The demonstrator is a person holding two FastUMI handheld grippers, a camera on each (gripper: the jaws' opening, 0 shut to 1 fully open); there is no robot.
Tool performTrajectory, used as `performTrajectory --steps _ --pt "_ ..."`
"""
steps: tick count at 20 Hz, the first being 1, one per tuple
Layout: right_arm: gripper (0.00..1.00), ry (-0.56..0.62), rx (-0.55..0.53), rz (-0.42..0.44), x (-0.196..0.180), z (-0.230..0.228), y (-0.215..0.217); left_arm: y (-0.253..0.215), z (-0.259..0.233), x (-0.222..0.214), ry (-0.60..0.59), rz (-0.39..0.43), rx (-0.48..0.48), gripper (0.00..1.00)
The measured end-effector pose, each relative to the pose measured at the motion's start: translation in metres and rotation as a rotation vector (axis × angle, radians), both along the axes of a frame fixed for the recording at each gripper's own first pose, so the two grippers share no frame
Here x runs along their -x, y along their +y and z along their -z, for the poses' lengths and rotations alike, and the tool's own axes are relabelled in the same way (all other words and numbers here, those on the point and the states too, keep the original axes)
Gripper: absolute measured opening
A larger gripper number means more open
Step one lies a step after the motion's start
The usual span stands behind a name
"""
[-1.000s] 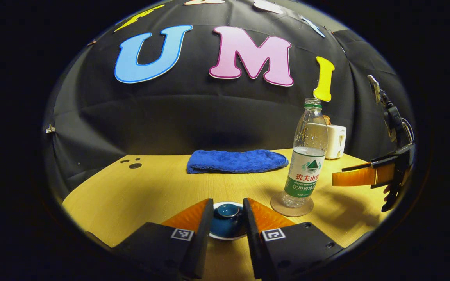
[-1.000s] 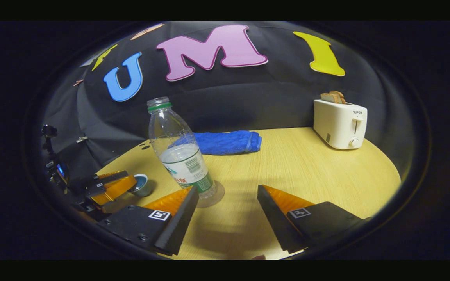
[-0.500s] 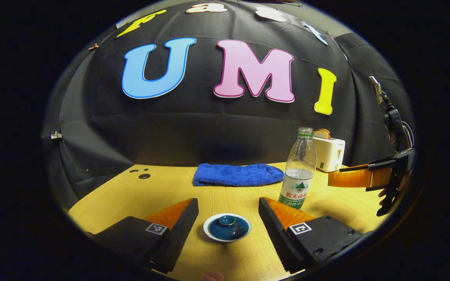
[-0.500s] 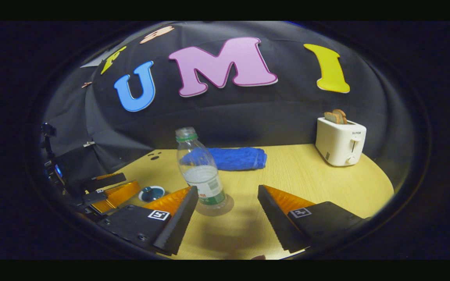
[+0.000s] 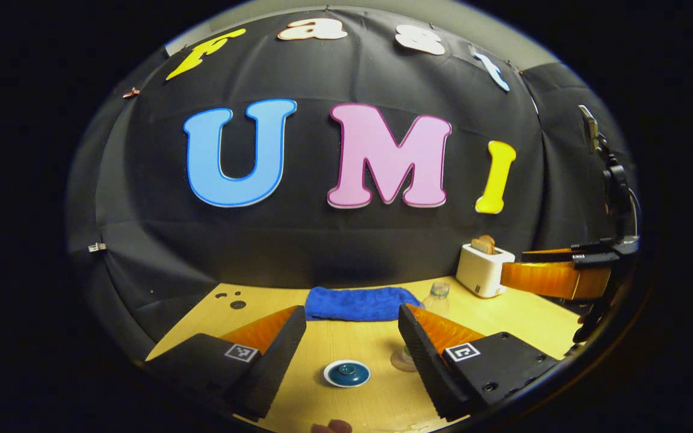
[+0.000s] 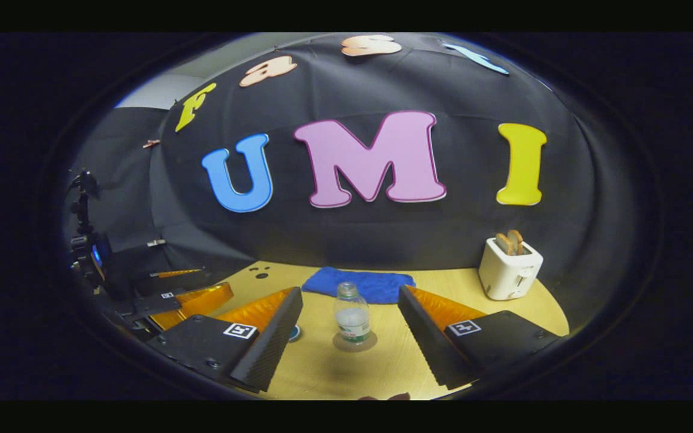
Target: Open the teacup lid with one hand, grasp the water bottle and pour water into the teacup with the other hand; after pouring, place the water bottle on the coaster and then close the teacup lid.
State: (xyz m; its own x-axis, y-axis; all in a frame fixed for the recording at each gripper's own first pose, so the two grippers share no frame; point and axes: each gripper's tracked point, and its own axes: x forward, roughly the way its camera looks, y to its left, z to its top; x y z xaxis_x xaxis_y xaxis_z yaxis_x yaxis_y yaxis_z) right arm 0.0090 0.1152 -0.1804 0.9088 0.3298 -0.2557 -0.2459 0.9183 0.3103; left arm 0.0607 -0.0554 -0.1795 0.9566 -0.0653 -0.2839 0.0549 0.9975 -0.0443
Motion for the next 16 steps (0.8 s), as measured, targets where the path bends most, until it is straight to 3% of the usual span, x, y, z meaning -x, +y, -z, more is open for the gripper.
performTrajectory --steps 9,16 --pt "0.98 -0.082 0.059 0.024 0.037 -0.084 -0.013 0.017 -0.09 0.017 -0.06 0.012 -0.021 0.97" --pt "0.98 -0.129 0.088 0.064 0.05 -0.106 -0.02 0.013 -0.105 0.033 -0.087 0.054 -0.032 0.97"
